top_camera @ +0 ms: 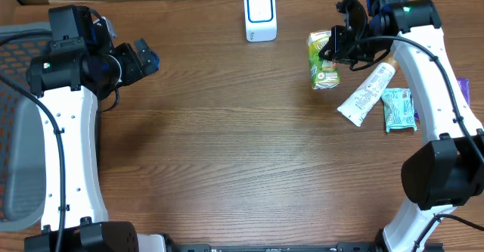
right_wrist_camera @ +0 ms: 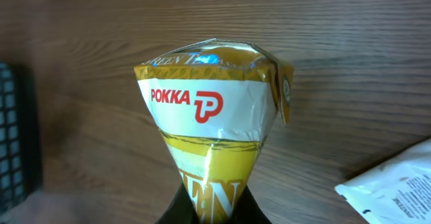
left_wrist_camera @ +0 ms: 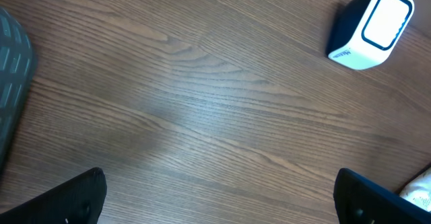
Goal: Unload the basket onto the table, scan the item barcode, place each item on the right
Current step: 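Carry the green tea pack right and release it beside the white tube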
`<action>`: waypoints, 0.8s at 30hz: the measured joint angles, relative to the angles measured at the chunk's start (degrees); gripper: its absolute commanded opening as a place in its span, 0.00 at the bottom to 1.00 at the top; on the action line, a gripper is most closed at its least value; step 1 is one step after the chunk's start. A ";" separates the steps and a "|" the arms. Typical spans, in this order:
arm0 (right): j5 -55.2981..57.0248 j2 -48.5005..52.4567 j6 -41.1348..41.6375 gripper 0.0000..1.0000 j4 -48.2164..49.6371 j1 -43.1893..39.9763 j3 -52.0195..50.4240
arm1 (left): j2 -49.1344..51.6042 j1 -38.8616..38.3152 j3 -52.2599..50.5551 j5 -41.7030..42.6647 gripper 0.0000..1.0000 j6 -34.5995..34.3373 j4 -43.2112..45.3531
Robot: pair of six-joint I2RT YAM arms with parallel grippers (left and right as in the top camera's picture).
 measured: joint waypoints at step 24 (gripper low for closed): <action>4.74 0.87 8.37 0.04 12.96 -0.20 -17.20 | 0.00 0.00 0.00 0.02 1.00 0.00 -0.02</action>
